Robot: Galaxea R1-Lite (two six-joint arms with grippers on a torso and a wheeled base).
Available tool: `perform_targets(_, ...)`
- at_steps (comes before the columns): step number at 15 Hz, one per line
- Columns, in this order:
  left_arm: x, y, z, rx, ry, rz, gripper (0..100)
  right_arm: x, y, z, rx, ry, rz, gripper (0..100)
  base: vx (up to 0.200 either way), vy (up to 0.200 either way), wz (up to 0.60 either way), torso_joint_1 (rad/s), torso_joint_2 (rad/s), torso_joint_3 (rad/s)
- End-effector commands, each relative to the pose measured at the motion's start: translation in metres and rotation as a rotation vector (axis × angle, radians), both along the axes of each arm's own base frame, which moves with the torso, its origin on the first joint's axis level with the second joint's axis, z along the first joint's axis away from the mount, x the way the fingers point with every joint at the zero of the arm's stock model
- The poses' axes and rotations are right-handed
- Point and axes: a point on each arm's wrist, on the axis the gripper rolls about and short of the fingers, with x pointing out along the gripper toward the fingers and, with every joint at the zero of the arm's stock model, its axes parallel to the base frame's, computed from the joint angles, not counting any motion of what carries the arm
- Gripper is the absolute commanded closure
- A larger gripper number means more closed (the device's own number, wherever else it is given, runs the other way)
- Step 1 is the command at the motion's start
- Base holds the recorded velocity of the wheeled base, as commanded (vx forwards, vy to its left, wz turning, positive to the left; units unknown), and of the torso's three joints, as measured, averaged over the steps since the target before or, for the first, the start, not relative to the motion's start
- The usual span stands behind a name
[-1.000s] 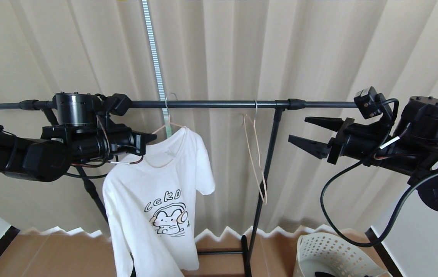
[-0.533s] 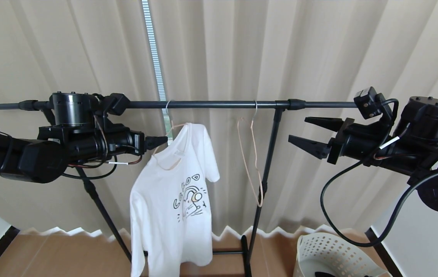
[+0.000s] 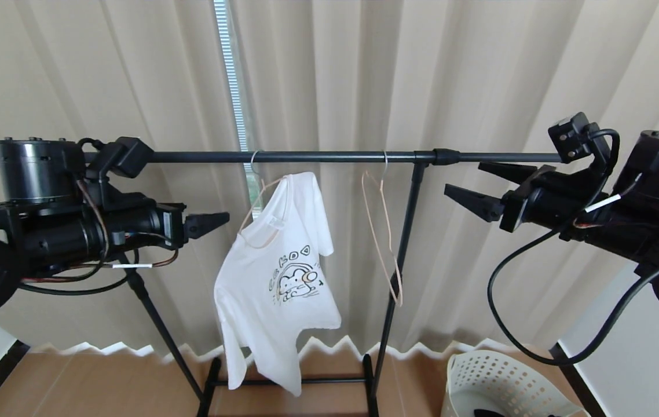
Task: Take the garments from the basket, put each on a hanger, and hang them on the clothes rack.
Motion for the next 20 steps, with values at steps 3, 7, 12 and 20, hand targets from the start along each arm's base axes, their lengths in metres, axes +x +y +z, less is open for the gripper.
perform_targets(3,-0.087,0.017,0.015,-0.05,-0.136,0.047,0,-0.074,0.006,0.052,-0.011,-0.051,-0.333,0,0.0,0.0,0.0,0.0,0.0,0.0)
perform_targets(7,-0.142,0.023,-0.011,-0.034,-0.125,0.051,0,-0.145,-0.012,0.011,-0.087,0.067,-0.373,0,0.0,0.0,0.0,0.0,0.0,0.0)
perform_targets(12,-0.201,0.025,-0.053,-0.04,-0.092,0.033,0,-0.225,-0.041,-0.057,-0.189,0.128,-0.388,0,0.0,0.0,0.0,0.0,0.0,0.0)
perform_targets(20,-0.246,0.027,-0.083,-0.042,-0.093,0.013,0,-0.302,-0.071,-0.122,-0.257,0.199,-0.403,0,0.0,0.0,0.0,0.0,0.0,0.0)
